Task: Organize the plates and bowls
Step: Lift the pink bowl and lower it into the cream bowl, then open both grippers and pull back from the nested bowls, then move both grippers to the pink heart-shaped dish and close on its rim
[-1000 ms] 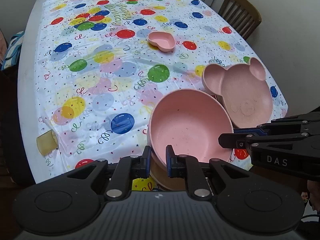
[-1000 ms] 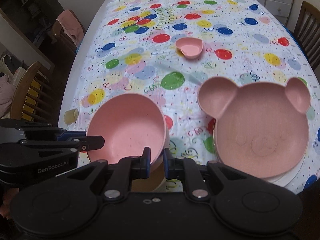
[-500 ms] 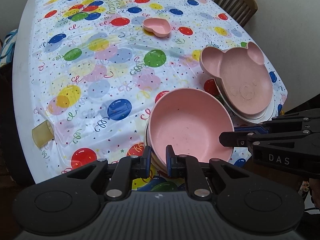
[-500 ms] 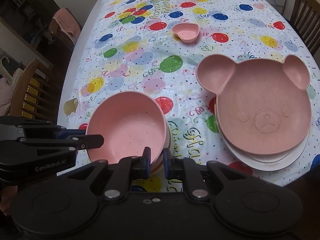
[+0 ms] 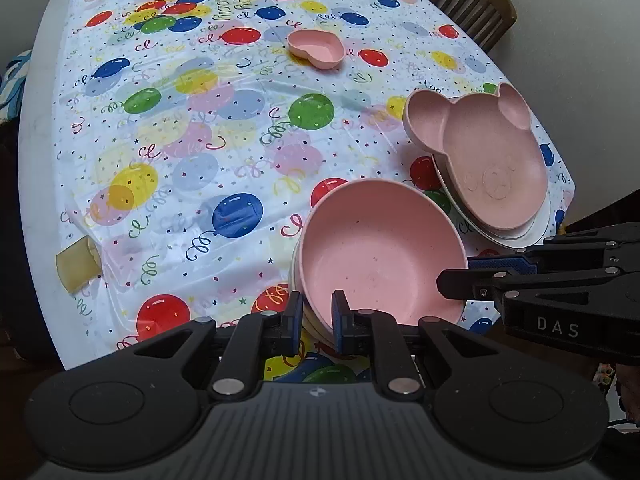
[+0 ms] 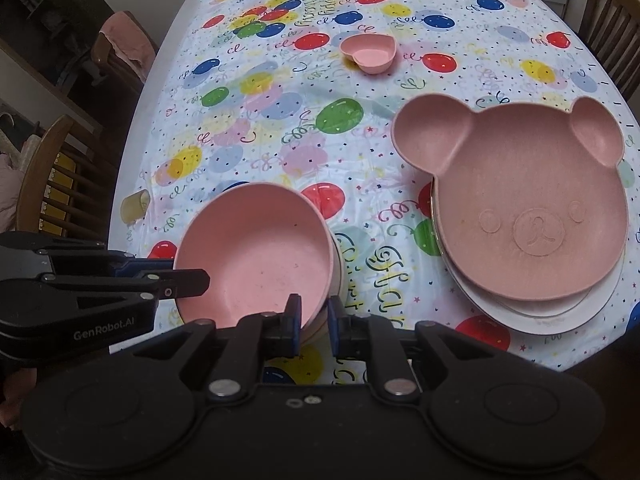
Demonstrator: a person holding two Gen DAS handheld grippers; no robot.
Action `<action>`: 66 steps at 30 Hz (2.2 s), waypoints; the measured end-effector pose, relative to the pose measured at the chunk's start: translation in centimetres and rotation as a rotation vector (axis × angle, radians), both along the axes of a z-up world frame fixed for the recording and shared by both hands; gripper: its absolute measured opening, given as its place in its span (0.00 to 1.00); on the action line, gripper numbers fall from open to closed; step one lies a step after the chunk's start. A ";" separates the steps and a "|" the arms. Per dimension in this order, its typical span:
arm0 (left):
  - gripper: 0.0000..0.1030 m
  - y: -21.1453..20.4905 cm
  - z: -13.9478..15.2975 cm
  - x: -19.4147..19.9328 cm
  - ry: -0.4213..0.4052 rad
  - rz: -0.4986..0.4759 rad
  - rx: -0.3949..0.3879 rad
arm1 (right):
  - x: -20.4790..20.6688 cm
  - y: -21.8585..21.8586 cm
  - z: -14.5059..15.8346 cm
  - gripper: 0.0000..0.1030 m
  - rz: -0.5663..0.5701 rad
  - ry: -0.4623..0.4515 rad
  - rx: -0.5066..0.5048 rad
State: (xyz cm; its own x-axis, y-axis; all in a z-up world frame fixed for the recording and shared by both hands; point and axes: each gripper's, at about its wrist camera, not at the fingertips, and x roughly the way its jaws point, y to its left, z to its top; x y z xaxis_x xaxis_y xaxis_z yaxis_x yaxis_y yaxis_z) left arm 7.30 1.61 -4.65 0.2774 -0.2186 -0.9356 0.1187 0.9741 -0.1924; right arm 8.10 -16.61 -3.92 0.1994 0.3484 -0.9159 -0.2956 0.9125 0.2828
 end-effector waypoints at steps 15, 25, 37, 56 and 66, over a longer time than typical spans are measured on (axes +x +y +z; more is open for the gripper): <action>0.14 1.4 3.0 1.2 -0.108 0.004 -0.010 | 0.8 -0.1 1.3 0.29 0.002 -0.024 0.017; 0.14 1.0 5.1 4.7 -0.189 0.039 -0.002 | 3.6 -0.2 3.8 0.37 -0.006 -0.121 0.023; 0.21 -0.9 6.0 10.8 -0.246 0.125 -0.016 | 9.0 -1.4 5.3 0.48 0.012 -0.199 0.023; 0.68 -2.8 2.3 20.1 -0.253 0.313 0.078 | 19.4 -4.0 3.3 0.87 0.070 -0.228 0.034; 0.68 -2.3 -1.7 23.8 -0.195 0.373 0.098 | 25.2 -4.2 -0.3 0.85 0.056 -0.195 0.013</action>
